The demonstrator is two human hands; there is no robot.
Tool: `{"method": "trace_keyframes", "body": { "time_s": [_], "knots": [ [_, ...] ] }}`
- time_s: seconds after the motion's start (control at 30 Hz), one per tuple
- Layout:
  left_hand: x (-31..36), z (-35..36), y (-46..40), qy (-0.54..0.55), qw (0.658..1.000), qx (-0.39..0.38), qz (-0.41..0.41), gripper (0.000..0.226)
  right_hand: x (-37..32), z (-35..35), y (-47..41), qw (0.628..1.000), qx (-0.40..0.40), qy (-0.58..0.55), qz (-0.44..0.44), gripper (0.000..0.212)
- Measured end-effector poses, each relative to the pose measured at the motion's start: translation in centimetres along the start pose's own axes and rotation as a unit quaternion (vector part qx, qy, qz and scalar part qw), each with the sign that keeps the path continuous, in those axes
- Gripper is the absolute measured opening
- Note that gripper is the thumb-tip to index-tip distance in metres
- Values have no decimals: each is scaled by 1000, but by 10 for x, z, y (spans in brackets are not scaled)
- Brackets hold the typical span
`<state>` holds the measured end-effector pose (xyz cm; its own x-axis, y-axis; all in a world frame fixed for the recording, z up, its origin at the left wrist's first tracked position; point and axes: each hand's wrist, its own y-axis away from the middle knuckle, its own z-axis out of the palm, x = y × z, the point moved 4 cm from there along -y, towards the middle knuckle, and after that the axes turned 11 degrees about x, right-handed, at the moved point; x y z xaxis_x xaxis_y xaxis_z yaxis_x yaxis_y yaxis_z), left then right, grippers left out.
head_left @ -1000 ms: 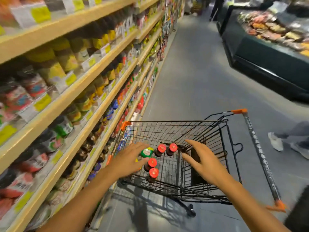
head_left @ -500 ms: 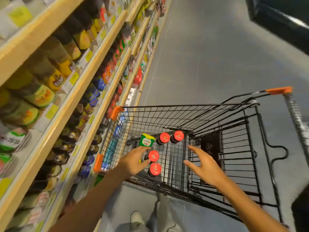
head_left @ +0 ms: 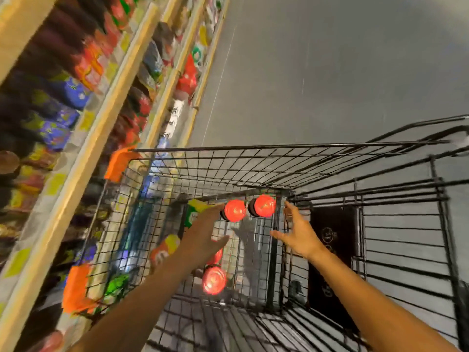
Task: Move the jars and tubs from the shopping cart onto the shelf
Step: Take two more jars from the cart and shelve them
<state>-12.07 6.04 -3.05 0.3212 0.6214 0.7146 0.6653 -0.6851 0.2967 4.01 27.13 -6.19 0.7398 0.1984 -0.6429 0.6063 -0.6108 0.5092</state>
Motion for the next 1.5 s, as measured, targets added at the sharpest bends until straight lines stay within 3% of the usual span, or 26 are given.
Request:
{"method": "trace_keyframes", "body": {
  "time_s": [0.17,0.43,0.7,0.93,1.23,1.5],
  "knots": [
    [-26,29,-25,-8,999,36,19,82,31,40,-56,998,19,-58,6,112],
    [-51,54,-43,18,999,34,8,87,47,76,-81,990,81,-113,-31,86],
    [-50,61,-60,-4,999,-8,-34,96,34,57,-62,986,111,-121,-37,68],
    [-59,83,-81,1,999,-13,-46,96,42,44,-24,982,117,-148,-25,79],
    [-55,83,-79,16,998,54,-10,70,37,38,-1,972,146,-183,-22,76],
    [19,-2,-21,95,982,153,-48,67,-20,-4,48,968,172,-178,-42,75]
  ]
}}
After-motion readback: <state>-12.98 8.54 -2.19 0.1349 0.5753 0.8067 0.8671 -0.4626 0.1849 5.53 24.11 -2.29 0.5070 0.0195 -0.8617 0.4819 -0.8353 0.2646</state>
